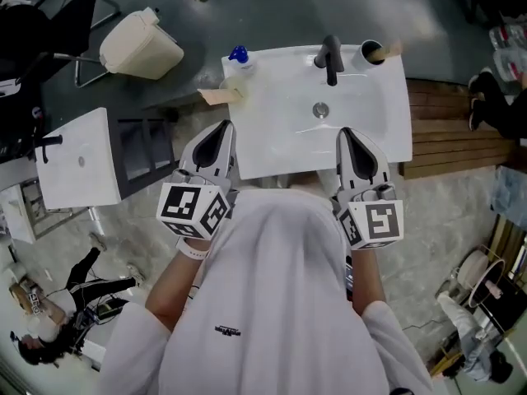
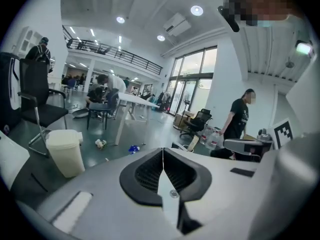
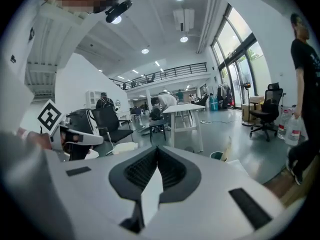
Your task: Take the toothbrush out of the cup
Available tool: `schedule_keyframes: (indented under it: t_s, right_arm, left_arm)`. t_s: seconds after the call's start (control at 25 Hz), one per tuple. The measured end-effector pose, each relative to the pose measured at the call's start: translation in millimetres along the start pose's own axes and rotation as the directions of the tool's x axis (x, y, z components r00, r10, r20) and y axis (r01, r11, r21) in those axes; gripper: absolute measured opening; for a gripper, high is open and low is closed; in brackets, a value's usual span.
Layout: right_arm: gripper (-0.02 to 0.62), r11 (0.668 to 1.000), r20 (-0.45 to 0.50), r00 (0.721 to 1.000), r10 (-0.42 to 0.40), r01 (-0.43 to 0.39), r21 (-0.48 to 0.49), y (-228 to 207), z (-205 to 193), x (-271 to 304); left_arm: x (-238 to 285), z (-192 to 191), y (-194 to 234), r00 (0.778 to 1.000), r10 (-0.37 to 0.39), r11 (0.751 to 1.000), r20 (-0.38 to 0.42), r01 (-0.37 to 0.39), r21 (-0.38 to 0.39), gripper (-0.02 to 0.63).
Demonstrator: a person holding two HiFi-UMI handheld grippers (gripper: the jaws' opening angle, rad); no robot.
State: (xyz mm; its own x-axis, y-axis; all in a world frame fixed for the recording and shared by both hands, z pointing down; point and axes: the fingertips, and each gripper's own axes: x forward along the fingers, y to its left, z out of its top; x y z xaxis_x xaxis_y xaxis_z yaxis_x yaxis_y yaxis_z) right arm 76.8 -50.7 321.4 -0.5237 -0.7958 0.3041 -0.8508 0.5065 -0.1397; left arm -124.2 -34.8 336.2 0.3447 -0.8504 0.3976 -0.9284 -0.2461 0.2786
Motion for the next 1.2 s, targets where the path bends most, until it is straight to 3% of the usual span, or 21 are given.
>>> schedule_keyframes:
  t_s: [0.28, 0.6, 0.92, 1.2]
  right_arm:
    - [0.006, 0.994, -0.02, 0.994, 0.107, -0.107, 0.007, 18.8, -7.9, 35.0]
    - [0.006, 0.978, -0.064, 0.976, 0.207, -0.208, -0.001, 42.7, -12.3, 63.4]
    - [0.006, 0.969, -0.106, 0.964, 0.244, -0.246, -0.002, 50.0, -27.8, 82.7]
    - [0.006, 0.966, -0.14, 0.957, 0.254, -0.257, -0.004, 56.0, -34.8, 97.8]
  left_arm:
    - [7.8, -12.2, 30.0, 0.993, 0.115, 0.992, -0.012, -0.116, -0.05, 0.01]
    - [15.7, -30.7, 61.6, 0.978, 0.2, 0.97, -0.057, -0.206, -0.131, 0.083]
    - [32.9, -49.4, 96.2, 0.966, 0.247, 0.956, -0.077, -0.256, -0.145, 0.086]
    - [50.0, -59.7, 111.8, 0.966, 0.243, 0.95, -0.087, -0.256, -0.18, 0.101]
